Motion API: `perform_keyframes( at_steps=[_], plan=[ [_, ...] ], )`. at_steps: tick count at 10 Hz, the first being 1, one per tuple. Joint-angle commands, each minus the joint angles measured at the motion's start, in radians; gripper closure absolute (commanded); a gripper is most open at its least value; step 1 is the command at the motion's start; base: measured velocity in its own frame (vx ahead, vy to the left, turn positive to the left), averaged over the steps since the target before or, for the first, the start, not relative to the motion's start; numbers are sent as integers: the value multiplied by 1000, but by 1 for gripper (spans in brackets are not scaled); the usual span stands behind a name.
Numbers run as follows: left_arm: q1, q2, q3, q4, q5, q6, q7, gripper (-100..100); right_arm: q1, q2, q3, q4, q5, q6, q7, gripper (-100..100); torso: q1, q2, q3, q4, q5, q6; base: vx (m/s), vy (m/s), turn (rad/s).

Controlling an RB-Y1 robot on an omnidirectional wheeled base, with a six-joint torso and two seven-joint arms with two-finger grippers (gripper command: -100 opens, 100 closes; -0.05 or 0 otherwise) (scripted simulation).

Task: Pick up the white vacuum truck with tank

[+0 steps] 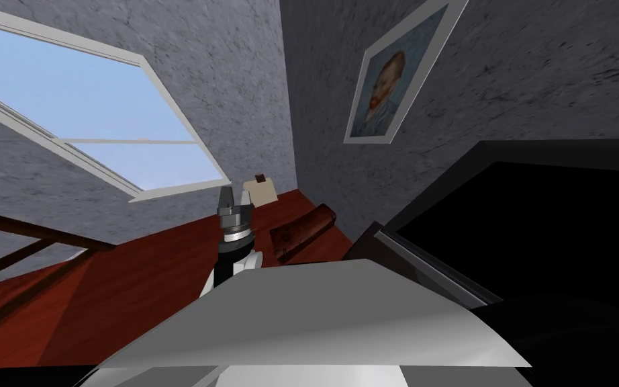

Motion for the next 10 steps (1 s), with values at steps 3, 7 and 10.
perform_keyframes(
  at_steps=[3,7,10],
  plan=[
    [0,0,0,0,0,0,0,0,66,36,-36,3,-40,28,-26,-100,0,3,1,1,0,0,-116,-29,358],
    [0,0,0,0,0,0,0,0,125,67,-70,-61,-78,59,-53,-100,0,-7,-4,-2,0,0,-24,-5,87],
    [0,0,0,0,0,0,0,0,194,99,-104,-109,-117,90,-81,-100,-2,0,0,0,0,0,-124,-16,369]
  ],
)
